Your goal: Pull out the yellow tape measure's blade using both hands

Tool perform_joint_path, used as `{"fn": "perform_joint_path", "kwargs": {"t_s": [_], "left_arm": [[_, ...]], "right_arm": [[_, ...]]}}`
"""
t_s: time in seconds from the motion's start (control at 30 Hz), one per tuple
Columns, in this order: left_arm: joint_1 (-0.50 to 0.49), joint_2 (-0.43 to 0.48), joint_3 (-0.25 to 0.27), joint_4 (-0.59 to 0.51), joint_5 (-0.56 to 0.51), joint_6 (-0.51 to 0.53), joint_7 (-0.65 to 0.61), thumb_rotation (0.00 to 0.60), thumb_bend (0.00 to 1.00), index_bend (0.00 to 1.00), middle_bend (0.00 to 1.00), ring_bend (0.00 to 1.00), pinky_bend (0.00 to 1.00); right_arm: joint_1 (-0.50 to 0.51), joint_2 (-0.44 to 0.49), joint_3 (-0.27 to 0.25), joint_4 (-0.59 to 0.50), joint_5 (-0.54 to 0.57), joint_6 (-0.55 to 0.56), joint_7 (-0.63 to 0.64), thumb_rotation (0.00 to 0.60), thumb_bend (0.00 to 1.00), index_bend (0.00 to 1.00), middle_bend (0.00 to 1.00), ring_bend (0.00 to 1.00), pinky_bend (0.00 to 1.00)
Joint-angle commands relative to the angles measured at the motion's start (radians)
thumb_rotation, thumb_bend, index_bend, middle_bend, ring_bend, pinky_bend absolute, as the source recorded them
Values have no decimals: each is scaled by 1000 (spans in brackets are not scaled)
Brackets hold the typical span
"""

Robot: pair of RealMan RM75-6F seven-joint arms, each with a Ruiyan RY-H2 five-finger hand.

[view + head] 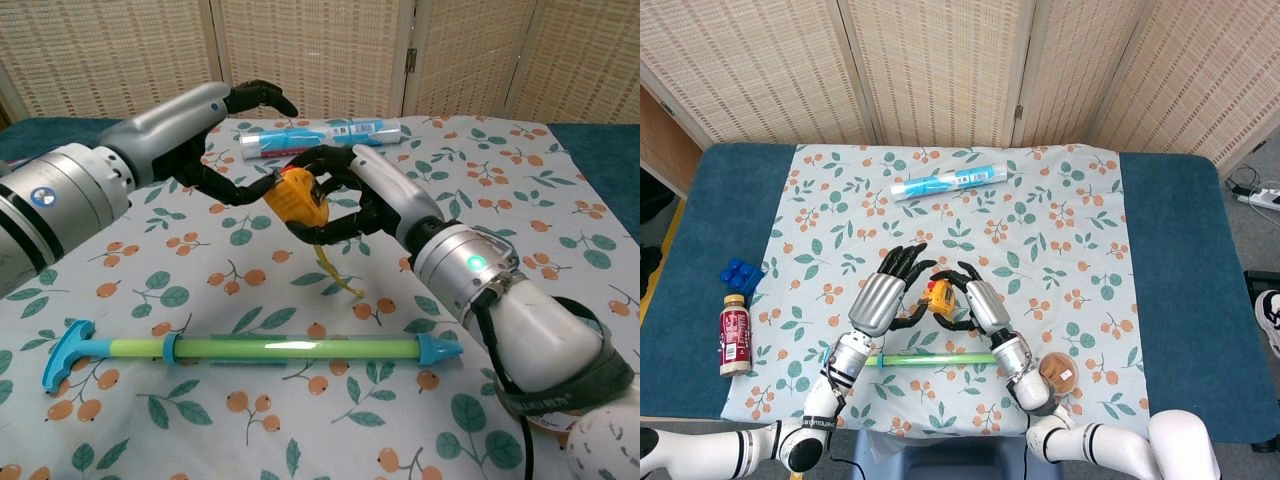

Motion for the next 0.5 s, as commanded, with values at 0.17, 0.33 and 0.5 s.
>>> {"fn": "perform_joint_path", "kwargs": {"t_s": [0.17, 0.33, 0.5], "left_arm": [[4, 8, 4, 4, -3, 2, 10, 600, 706, 288, 70, 48, 0], [8, 10, 2, 7, -4, 10, 9, 600, 710, 374, 86, 56, 0], [9, 8, 2, 13, 1, 14, 3, 600, 718, 444, 101, 65, 0]], "right_arm": [[0, 4, 6, -3, 4, 0, 2, 600, 358, 518, 456, 337, 68], [0, 6, 8, -6, 5, 1, 3, 600, 359, 518, 456, 337, 68], [0, 6, 9, -6, 6, 1, 3, 600, 358, 518, 456, 337, 68]]}}
